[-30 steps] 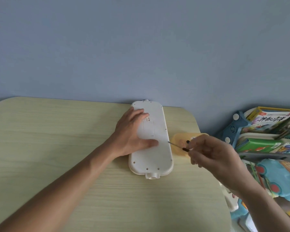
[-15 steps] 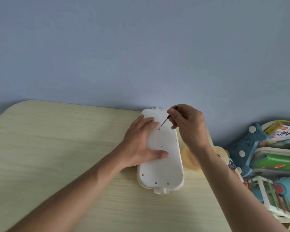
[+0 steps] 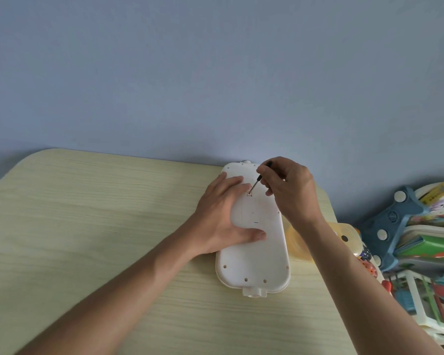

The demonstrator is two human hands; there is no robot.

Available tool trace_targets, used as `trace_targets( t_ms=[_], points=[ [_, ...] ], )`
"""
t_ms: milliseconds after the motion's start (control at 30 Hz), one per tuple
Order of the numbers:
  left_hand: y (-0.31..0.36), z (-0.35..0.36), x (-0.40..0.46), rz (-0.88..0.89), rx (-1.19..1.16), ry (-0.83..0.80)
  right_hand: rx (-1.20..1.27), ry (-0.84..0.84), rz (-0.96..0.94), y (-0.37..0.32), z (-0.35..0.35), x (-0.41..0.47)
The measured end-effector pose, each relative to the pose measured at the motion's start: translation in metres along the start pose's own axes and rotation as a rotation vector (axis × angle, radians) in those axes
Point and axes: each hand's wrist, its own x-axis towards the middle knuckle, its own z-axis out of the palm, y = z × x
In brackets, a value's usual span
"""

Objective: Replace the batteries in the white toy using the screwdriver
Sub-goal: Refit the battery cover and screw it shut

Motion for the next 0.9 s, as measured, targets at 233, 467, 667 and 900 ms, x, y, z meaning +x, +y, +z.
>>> trace_targets(
  t_ms=[233, 467, 667, 900],
  points=[
    [0.006, -0.013, 0.012, 0.002, -0.146, 0.13, -0.013, -0.01, -0.016, -0.005, 0.002, 0.001],
    [0.039, -0.023, 0.045, 0.059, -0.435, 0.422, 0.017, 0.038, 0.03, 0.0, 0.009, 0.003],
    [0.032, -0.029, 0.049, 0.126, -0.36, 0.383, 0.086, -0.124, 0.017, -0.004, 0.001, 0.001],
    [0.031, -0.027, 0.051, 0.067, -0.444, 0.338, 0.188, -0.118, 0.069, 0.004, 0.005, 0.001]
  ],
)
